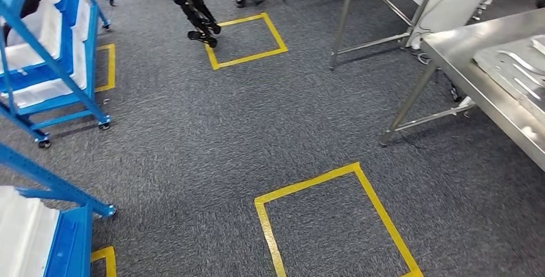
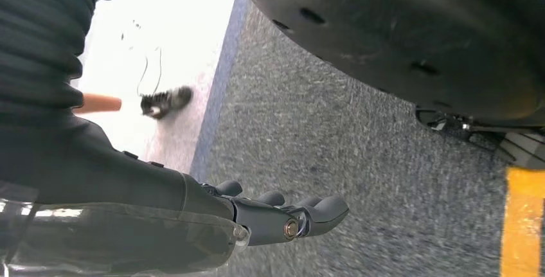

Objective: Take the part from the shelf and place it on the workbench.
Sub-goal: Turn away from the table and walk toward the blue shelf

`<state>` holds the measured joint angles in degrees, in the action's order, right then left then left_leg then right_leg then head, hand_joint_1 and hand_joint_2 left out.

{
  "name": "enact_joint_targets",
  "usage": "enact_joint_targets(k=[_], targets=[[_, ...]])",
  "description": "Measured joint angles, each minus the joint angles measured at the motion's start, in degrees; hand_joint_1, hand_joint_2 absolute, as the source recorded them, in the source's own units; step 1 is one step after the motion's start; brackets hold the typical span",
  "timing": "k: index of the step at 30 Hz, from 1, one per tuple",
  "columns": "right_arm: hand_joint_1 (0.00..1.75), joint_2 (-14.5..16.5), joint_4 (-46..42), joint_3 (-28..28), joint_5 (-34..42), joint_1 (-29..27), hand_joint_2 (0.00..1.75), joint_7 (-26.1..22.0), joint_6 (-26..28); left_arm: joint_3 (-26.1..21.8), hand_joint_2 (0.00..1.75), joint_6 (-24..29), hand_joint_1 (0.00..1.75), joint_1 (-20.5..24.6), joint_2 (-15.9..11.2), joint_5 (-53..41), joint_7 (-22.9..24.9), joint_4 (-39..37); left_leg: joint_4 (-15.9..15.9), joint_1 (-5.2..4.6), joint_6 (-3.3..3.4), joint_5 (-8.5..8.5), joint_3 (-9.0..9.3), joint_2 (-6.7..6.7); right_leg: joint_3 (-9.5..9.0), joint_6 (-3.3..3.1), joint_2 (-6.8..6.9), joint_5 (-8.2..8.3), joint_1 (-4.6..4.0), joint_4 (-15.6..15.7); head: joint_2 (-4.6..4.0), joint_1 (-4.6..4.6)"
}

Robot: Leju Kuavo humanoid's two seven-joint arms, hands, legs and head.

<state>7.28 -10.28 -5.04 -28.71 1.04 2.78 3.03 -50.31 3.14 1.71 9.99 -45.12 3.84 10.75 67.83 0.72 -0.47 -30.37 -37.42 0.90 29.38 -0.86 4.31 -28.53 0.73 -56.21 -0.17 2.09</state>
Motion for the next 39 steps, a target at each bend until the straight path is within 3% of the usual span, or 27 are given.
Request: enact_joint_targets(k=[2, 3, 4, 6, 8, 10, 12, 13, 14, 16, 17, 19, 21, 23, 25, 27, 28, 29, 30, 32, 34, 36, 37, 39], targets=[[0.00, 0.0, 0.1, 0.0, 0.3, -0.3, 1.75, -0.5, -0.1, -0.4, 0.00, -1.2, 0.00, 0.1, -0.3, -0.9, 0.1, 0.0, -7.6, -0.34, 0.39, 2.61, 4.30, 2.59, -0.31, 0.60, 1.35, -0.63, -0.33, -0.4, 0.00, 0.06], [0.00, 0.0, 0.1, -0.1, 0.8, -0.3, 1.75, -0.4, 0.0, -0.4, 0.00, -1.8, 0.00, 0.2, -0.5, -1.8, -0.1, 0.0, -9.6, -0.51, 0.71, 2.99, 5.40, 3.38, -0.44, 0.95, 1.96, -0.93, -0.49, -0.6, 0.00, 0.10], [0.00, 0.0, 0.1, -0.3, 1.4, -0.4, 1.75, 0.1, 0.3, -0.3, 0.00, -2.0, 0.00, 0.1, -0.7, -2.7, -0.4, 0.0, -10.3, -0.66, 1.00, 2.89, 5.66, 3.34, -0.57, 1.26, 2.56, -1.15, -0.63, -0.8, 0.00, 0.16], [0.00, -0.1, 0.2, -1.0, 3.0, -0.3, 1.75, 2.0, 1.1, 0.1, 0.00, -1.4, 0.00, -0.1, -1.0, -4.3, -1.9, 0.0, -10.4, -0.57, 1.70, 2.99, 5.63, 1.85, -0.96, 1.88, 3.15, -1.62, -0.49, -1.0, 0.00, 0.20], [0.00, -0.4, 0.2, -2.0, 4.0, -0.4, 1.75, 3.5, 1.1, 0.6, 0.00, -1.1, 0.00, -0.3, -1.3, -5.0, -4.7, 0.0, -10.8, -0.37, 2.38, 3.33, 5.86, 0.63, -0.22, 2.40, 0.57, -3.64, -0.17, -3.5, 0.00, 0.24], [0.00, -1.1, 0.2, -2.8, 4.5, -0.6, 1.75, 4.1, 0.2, 0.8, 0.00, -1.7, 0.00, -0.1, -1.9, -4.6, -7.8, 0.0, -10.8, -0.41, 2.92, 3.61, 5.83, -0.55, 3.04, 2.56, -2.96, -7.39, 0.02, -10.3, 0.00, 0.31], [0.00, -1.7, 0.2, -3.5, 4.8, -0.9, 1.75, 3.8, -0.4, 0.7, 0.00, -1.5, 0.00, 0.2, -2.0, -3.5, -9.1, 0.0, -10.8, -0.60, 3.16, 3.70, 5.72, -2.11, 6.50, 2.55, -4.04, -9.40, 0.03, -16.7, 0.00, 0.31], [0.00, -1.9, 0.2, -3.8, 4.9, -1.0, 1.75, 3.6, -0.4, 0.6, 0.00, -1.1, 0.00, 0.2, -1.8, -2.8, -8.8, 0.0, -10.7, -0.68, 3.18, 3.69, 5.75, -2.98, 7.09, 2.49, -4.19, -8.69, 0.03, -17.3, 0.00, 0.32], [0.00, -2.2, 0.2, -4.0, 4.8, -1.0, 1.75, 3.3, -0.4, 0.2, 0.00, -0.5, 0.00, 0.2, -1.5, -1.8, -8.1, 0.0, -10.6, -0.72, 3.16, 3.67, 5.84, -3.85, 6.52, 2.36, -4.43, -6.82, 0.03, -15.5, 0.00, 0.31], [0.00, -2.6, 0.2, -4.2, 4.6, -1.3, 1.75, 2.7, -0.3, -1.0, 0.00, 0.5, 0.00, 0.1, -0.7, 0.3, -6.3, 0.0, -10.4, -0.76, 3.04, 3.61, 5.94, -5.49, 3.51, 1.90, -6.49, -2.38, 0.01, -8.0, 0.00, 0.32], [0.00, -2.8, 0.2, -4.2, 4.5, -1.5, 1.75, 2.4, -0.3, -1.6, 0.00, 0.8, 0.00, 0.1, -0.3, 1.2, -5.5, 0.0, -10.3, -0.80, 2.88, 3.56, 5.84, -6.26, 2.22, 1.67, -7.68, -1.02, 0.01, -4.7, 0.00, 0.32], [0.00, -3.1, 0.3, -4.3, 4.3, -1.6, 1.75, 2.0, -0.3, -2.9, 0.00, 1.1, 0.00, 0.1, 0.0, 2.3, -4.4, 0.0, -10.2, -0.73, 2.30, 3.60, 5.43, -7.47, 1.26, 1.33, -8.82, -0.51, -0.15, -2.0, 0.00, 0.30], [0.00, -3.1, 0.3, -4.5, 4.2, -1.4, 1.75, 1.8, -0.4, -3.8, 0.00, 1.1, 0.00, -0.2, 0.1, 2.8, -4.0, 0.0, -10.2, -0.59, 1.60, 3.72, 5.01, -8.24, 1.14, 0.88, -7.45, -0.24, -0.11, -1.6, 0.00, 0.28], [0.00, -3.1, 0.3, -4.6, 4.1, -1.4, 1.75, 1.7, -0.5, -4.5, 0.00, 1.2, 0.00, -0.3, 0.2, 3.1, -3.6, 0.0, -8.3, -0.67, 1.10, 2.24, 4.02, -5.98, 0.85, 0.09, -5.91, 0.11, 0.12, -0.9, 0.00, 0.11], [0.00, -3.2, 0.3, -4.6, 3.6, -1.7, 1.75, 1.3, -0.9, -5.3, 0.00, 1.6, 0.00, -0.1, 0.2, 4.0, -2.7, 0.0, -2.1, -0.54, 0.63, -1.59, 1.21, -2.58, 0.76, -0.45, -4.21, 0.20, 0.10, -0.6, 0.00, -0.14], [0.00, -3.5, 0.3, -4.4, 2.0, -2.0, 1.75, 0.1, -2.1, -6.6, 0.00, 2.4, 0.00, 0.1, 0.3, 6.2, -1.7, 0.0, 4.7, -0.18, 0.09, -4.60, -1.94, -1.52, 0.80, -0.55, -2.43, 0.07, -0.02, -0.6, 0.00, -0.21], [0.00, -3.6, 0.4, -4.1, 1.1, -2.1, 1.75, -1.0, -2.6, -7.4, 0.00, 3.0, 0.00, 0.1, 0.3, 7.2, -1.1, 0.0, 5.9, -0.03, -0.13, -4.59, -2.35, -1.32, 0.78, -0.50, -1.59, -0.03, -0.04, -0.7, 0.00, -0.22], [0.00, -3.6, 0.4, -3.7, 0.4, -2.0, 1.75, -2.5, -2.5, -8.2, 0.00, 3.6, 0.00, 0.0, 0.3, 7.8, -0.3, 0.0, 4.6, 0.08, -0.28, -3.45, -1.54, -1.06, 0.71, -0.37, -0.81, -0.17, -0.01, -0.7, 0.00, -0.22], [0.00, -3.5, 0.4, -3.4, 0.2, -1.9, 1.75, -4.2, -1.9, -8.8, 0.00, 4.2, 0.00, 0.0, 0.3, 8.0, 0.6, 0.0, 1.2, 0.15, -0.35, -1.56, 0.37, -0.49, 0.57, -0.20, -0.09, -0.35, 0.02, -0.8, 0.00, -0.22], [0.00, -2.5, 0.4, -3.2, 0.9, -1.5, 1.75, -7.1, 0.1, -9.4, 0.00, 4.6, 0.00, 0.1, 0.1, 7.2, 3.0, 0.0, -6.9, 0.07, -0.10, 1.55, 4.69, 2.13, 0.23, 0.30, 1.13, -0.79, -0.12, -1.1, 0.00, -0.21], [0.00, -1.7, 0.4, -3.2, 1.4, -1.1, 1.75, -8.3, 1.4, -9.4, 0.00, 4.0, 0.00, 0.2, -0.1, 5.5, 4.8, 0.0, -10.2, -0.19, 0.41, 2.37, 6.37, 3.40, -0.12, 0.94, 2.07, -1.12, -0.37, -1.3, 0.00, -0.18], [0.00, -1.5, 0.3, -3.2, 1.7, -0.7, 1.75, -8.7, 1.8, -9.1, 0.00, 3.3, 0.00, 0.1, -0.3, 3.8, 5.4, 0.0, -10.3, -0.27, 0.99, 2.52, 6.26, 2.01, -0.57, 1.60, 3.00, -1.30, -0.40, -1.2, 0.00, -0.18], [0.00, -1.5, 0.3, -3.3, 1.9, -0.6, 1.75, -8.5, 1.7, -8.9, 0.00, 2.9, 0.00, 0.1, -0.4, 3.2, 5.0, 0.0, -10.5, -0.16, 1.33, 2.68, 6.33, 1.36, -0.65, 1.95, 2.44, -1.68, -0.29, -1.4, 0.00, -0.16], [0.00, -1.6, 0.3, -3.4, 2.5, -0.6, 1.75, -6.5, 1.7, -8.6, 0.00, 1.6, 0.00, 0.1, -0.5, 2.1, 2.4, 0.0, -11.0, 0.16, 2.04, 3.10, 6.53, 0.13, 0.67, 2.47, -0.72, -4.12, -0.04, -4.7, 0.00, -0.12]])
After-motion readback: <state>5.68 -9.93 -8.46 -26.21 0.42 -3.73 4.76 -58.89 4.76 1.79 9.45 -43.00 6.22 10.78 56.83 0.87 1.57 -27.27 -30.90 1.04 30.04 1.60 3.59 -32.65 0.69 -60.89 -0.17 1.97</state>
